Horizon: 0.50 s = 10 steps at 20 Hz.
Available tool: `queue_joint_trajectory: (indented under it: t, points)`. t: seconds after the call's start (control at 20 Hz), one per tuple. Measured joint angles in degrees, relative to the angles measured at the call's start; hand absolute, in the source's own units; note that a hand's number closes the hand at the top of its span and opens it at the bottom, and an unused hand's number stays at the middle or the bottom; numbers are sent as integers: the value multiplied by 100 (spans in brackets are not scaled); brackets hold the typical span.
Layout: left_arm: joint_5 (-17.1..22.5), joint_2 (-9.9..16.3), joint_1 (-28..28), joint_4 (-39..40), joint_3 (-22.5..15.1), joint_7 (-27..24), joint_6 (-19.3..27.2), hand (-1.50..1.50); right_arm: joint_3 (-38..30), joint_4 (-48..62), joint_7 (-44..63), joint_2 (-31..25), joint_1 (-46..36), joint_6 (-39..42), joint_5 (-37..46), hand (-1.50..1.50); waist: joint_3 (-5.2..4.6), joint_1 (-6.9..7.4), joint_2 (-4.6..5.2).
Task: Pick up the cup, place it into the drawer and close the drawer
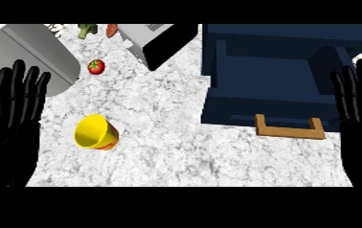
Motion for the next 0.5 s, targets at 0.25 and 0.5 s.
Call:
queue_joint_trajectory:
  t: [0.25, 0.5]
  points:
    - [-880, -322, 63, 24, 232, -7, 933, -150, 206, 106, -78, -1, -52, 196, -30, -150, 47, -224, 6]
    - [-1212, -512, 37, 196, -131, 234, 2601, -150, 391, 219, 183, 42, -216, 432, -384, -150, 57, -311, 13]
